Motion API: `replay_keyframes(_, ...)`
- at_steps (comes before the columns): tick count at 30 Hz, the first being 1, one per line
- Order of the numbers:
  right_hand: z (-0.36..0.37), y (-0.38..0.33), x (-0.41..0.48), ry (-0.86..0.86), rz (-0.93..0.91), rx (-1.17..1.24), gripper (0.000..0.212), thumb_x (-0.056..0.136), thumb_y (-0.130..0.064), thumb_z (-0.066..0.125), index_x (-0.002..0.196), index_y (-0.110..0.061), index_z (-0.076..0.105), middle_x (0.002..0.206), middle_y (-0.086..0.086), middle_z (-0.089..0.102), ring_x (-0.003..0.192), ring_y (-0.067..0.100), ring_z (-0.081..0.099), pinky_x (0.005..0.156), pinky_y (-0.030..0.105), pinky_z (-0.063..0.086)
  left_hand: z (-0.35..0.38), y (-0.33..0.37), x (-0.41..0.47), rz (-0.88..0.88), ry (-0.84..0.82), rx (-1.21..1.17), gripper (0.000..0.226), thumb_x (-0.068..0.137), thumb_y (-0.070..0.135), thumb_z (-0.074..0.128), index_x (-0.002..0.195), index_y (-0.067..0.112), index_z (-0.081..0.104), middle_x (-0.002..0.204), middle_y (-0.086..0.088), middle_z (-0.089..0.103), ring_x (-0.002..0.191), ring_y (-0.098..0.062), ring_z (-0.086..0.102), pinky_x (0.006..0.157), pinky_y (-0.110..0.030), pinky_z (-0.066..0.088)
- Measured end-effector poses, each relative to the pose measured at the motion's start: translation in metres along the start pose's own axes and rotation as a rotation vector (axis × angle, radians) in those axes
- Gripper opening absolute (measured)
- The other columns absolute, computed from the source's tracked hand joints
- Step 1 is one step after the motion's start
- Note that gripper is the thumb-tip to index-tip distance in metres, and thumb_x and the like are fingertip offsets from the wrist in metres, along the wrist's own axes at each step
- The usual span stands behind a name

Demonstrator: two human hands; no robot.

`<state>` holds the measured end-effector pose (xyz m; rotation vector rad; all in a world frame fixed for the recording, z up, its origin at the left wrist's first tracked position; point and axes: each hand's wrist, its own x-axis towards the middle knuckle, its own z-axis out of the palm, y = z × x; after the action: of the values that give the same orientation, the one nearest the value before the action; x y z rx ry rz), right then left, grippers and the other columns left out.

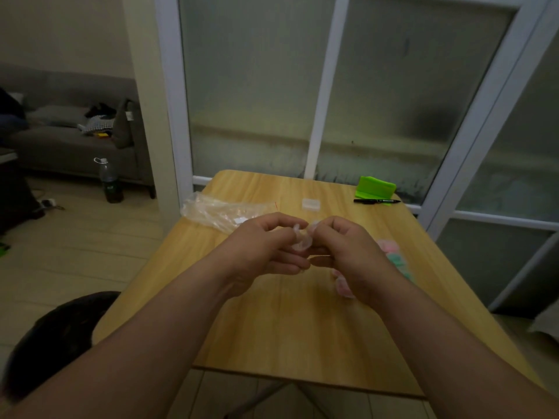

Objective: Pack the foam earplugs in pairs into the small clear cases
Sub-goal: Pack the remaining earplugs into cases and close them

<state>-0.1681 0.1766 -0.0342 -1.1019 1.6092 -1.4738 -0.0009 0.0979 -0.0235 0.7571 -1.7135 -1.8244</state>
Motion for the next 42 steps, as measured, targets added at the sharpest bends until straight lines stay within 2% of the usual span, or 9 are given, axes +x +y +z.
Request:
replay_keyframes(3, 0.003, -0.001, -0.003, -0.035, -0.016, -0.022, 0.038, 0.099, -0.031, 0.073, 0.112, 0.003, 0.063, 0.1, 0.011, 0.08, 0.097, 0.028, 0.078, 0.088, 0.046, 0.059, 0.001, -0.001, 0.001, 0.003, 0.009, 0.017, 0.021, 0.103, 0.019, 0.065, 0.122, 0.017, 0.072, 0.102, -0.017, 0.08, 0.095, -0.033, 0.079, 0.088, -0.044, 0.064)
replay_keyframes(9, -0.009, 0.002, 0.007, 0.105, 0.037, -0.066, 0.014, 0.103, -0.023, 0.067, 0.103, -0.013, 0.077, 0.097, 0.008, 0.08, 0.098, 0.027, 0.077, 0.074, 0.034, 0.059, 0.002, 0.005, 0.001, -0.005, 0.014, -0.15, 0.032, 0.105, 0.001, 0.045, 0.13, 0.012, 0.062, 0.104, -0.024, 0.078, 0.1, -0.035, 0.078, 0.091, -0.047, 0.064)
replay_keyframes(15, -0.006, -0.006, 0.017, 0.175, -0.28, -0.351, 0.012, 0.1, -0.023, 0.07, 0.096, -0.024, 0.081, 0.089, -0.009, 0.078, 0.086, 0.007, 0.071, 0.078, 0.033, 0.058, 0.005, -0.003, 0.002, -0.089, -0.091, -0.164, 0.039, 0.098, -0.01, 0.05, 0.134, 0.007, 0.054, 0.111, -0.024, 0.077, 0.1, -0.034, 0.078, 0.087, -0.041, 0.065)
replay_keyframes(19, 0.006, -0.008, 0.014, 0.05, -0.33, -0.507, 0.014, 0.101, -0.025, 0.068, 0.097, -0.027, 0.081, 0.088, -0.01, 0.077, 0.084, 0.003, 0.07, 0.074, 0.027, 0.056, 0.012, -0.009, 0.0, -0.1, -0.211, -0.098, 0.039, 0.095, -0.007, 0.051, 0.128, 0.01, 0.062, 0.103, -0.013, 0.073, 0.076, -0.02, 0.064, 0.07, -0.033, 0.054)
replay_keyframes(23, -0.002, -0.01, 0.015, 0.003, -0.26, -0.457, 0.018, 0.102, -0.032, 0.067, 0.096, -0.025, 0.082, 0.087, -0.01, 0.078, 0.085, 0.004, 0.071, 0.078, 0.033, 0.056, 0.008, -0.005, -0.002, -0.152, -0.116, -0.15, 0.03, 0.104, 0.023, 0.045, 0.125, 0.011, 0.064, 0.085, -0.01, 0.058, 0.062, -0.016, 0.05, 0.056, -0.028, 0.036)
replay_keyframes(28, -0.027, -0.01, 0.023, 0.203, -0.14, -0.384, 0.024, 0.104, -0.04, 0.062, 0.1, -0.024, 0.079, 0.097, -0.006, 0.077, 0.093, 0.015, 0.071, 0.088, 0.047, 0.059, -0.018, 0.003, 0.005, -0.187, 0.121, -0.389, 0.052, 0.108, 0.055, 0.041, 0.124, 0.01, 0.062, 0.074, -0.004, 0.055, 0.054, -0.014, 0.045, 0.045, -0.022, 0.029)
replay_keyframes(33, -0.028, 0.007, 0.026, 0.173, -0.167, -0.592, 0.012, 0.101, -0.029, 0.068, 0.092, -0.028, 0.075, 0.088, -0.013, 0.072, 0.075, 0.005, 0.067, 0.062, 0.025, 0.048, -0.027, 0.001, 0.005, -0.17, 0.287, -0.51, 0.056, 0.109, 0.053, 0.04, 0.132, 0.007, 0.062, 0.102, -0.01, 0.06, 0.062, -0.014, 0.05, 0.05, -0.023, 0.038)
replay_keyframes(38, -0.009, 0.016, 0.03, -0.007, -0.221, -0.973, 0.02, 0.101, -0.026, 0.067, 0.12, -0.032, 0.073, 0.116, -0.012, 0.067, 0.107, 0.01, 0.063, 0.094, 0.033, 0.053, -0.024, 0.002, 0.006, -0.146, 0.303, -0.609, 0.05, 0.106, 0.047, 0.046, 0.13, 0.008, 0.066, 0.121, -0.016, 0.063, 0.084, -0.023, 0.057, 0.066, -0.032, 0.051)
replay_keyframes(42, -0.001, 0.018, 0.031, -0.087, -0.248, -1.228, 0.029, 0.1, -0.035, 0.066, 0.129, -0.041, 0.066, 0.121, -0.012, 0.063, 0.115, 0.012, 0.059, 0.099, 0.042, 0.051, -0.019, 0.0, 0.007, -0.169, 0.304, -0.605, 0.053, 0.107, 0.05, 0.042, 0.131, 0.009, 0.066, 0.102, -0.012, 0.063, 0.076, -0.019, 0.054, 0.066, -0.031, 0.047)
